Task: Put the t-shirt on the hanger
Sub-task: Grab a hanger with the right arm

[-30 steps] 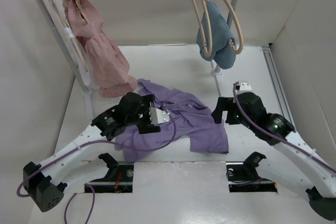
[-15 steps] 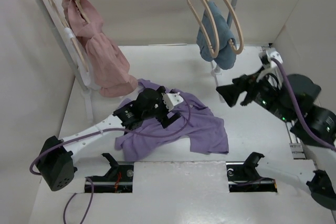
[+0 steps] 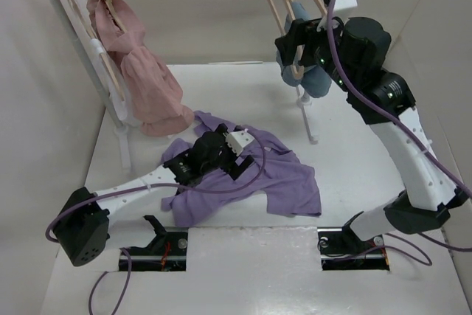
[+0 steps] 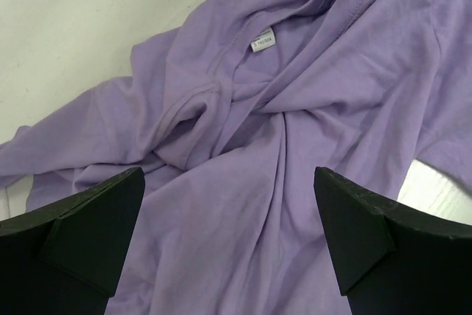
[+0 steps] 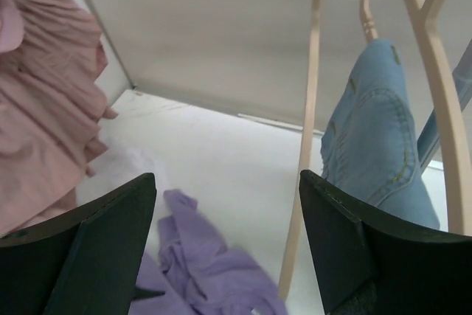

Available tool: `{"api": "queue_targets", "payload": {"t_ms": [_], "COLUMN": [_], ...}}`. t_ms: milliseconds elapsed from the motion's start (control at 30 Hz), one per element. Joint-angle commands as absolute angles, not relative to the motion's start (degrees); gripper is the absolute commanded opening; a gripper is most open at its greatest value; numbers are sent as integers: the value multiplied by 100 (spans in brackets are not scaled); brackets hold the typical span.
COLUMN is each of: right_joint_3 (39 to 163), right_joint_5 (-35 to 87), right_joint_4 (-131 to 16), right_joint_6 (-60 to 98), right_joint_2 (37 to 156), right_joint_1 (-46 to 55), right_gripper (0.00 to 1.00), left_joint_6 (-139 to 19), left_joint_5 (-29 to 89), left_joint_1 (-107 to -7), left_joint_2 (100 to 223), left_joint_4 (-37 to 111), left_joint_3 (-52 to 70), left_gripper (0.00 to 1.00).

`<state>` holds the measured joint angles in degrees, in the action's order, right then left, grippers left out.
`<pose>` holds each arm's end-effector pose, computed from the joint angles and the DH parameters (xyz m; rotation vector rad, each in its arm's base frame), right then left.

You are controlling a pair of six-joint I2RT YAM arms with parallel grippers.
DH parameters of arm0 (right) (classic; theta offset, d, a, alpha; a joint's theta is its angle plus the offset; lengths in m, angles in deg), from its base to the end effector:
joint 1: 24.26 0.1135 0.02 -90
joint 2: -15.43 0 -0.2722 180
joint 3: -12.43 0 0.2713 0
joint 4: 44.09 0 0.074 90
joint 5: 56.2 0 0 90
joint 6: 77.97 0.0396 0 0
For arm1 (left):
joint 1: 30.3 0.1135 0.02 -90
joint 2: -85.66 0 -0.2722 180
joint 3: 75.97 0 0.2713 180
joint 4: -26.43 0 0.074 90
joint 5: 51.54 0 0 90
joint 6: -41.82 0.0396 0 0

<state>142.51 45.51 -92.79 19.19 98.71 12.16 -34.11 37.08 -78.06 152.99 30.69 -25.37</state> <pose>0.2354 0.1637 0.5779 -0.2524 1.5999 0.4253 0.1882 -0.2086 0.2459 1.0206 1.6727 -0.4129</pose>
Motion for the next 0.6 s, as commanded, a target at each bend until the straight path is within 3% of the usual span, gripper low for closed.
{"api": "queue_targets", "payload": {"t_ms": [0,367,567], "right_joint_3": [14553,15265,15318], "right_joint_5": [4621,4190,4057], "right_joint_4": [-8360,-7972,-7823], "right_joint_6": [1617,1449,1449], "right_joint_2": [9997,11227,11474], "right_joint_1": [1002,281,281], "right_gripper": [83,79,58], "left_joint_6": [-3508,-3508,-3561], "left_joint_5": [3601,3592,3592], "left_joint_1": [-7811,-7811,-7811], "left_joint_2": [15027,14798,14745], "left_joint_4": [2690,2690,2690], "left_joint_3": [-2637,-2901,-3006], "left_gripper": [97,97,97]}}
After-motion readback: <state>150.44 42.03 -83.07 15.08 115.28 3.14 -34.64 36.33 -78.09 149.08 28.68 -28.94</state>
